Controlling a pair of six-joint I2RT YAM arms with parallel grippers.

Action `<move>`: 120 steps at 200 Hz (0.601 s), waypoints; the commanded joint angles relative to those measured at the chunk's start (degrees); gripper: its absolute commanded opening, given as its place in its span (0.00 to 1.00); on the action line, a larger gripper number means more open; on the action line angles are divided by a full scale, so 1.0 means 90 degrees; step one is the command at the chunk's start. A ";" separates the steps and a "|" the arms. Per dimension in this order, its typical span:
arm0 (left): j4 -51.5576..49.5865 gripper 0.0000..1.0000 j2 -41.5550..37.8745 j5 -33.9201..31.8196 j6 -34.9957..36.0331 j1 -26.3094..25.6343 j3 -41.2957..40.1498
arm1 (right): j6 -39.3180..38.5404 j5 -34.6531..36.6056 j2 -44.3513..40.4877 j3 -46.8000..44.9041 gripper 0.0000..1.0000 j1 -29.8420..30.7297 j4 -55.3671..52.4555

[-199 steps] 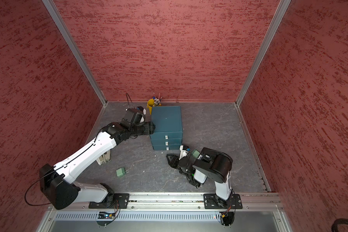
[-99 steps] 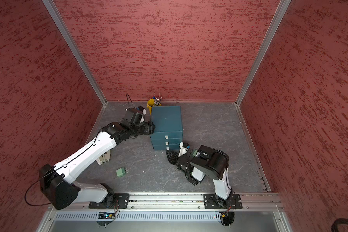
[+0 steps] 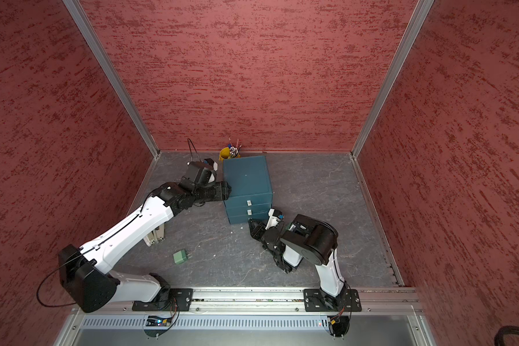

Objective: Place the plugs into the drawer by color
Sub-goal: Open the drawer in the storage box.

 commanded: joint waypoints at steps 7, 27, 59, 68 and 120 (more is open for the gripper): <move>-0.0257 0.70 -0.0041 -0.0023 0.0147 0.0054 -0.0067 | -0.0017 0.0117 0.0096 0.0089 0.00 -0.0088 0.0213; -0.0218 0.70 -0.0005 -0.0006 0.0157 0.0068 -0.0073 | -0.0062 0.0071 -0.0001 0.0004 0.00 -0.0079 0.0213; 0.0022 0.70 0.0267 0.0091 0.0203 0.0116 0.0032 | -0.0087 0.0075 -0.0523 -0.0284 0.00 0.0089 -0.0252; 0.0114 0.70 0.0387 0.0152 0.0213 0.0116 0.0105 | -0.0153 0.0127 -0.0760 -0.0349 0.00 0.0201 -0.0514; 0.0701 0.65 0.0837 0.0463 0.0138 0.0089 0.0356 | -0.0554 0.0709 -0.2185 -0.0329 0.00 0.0793 -0.2439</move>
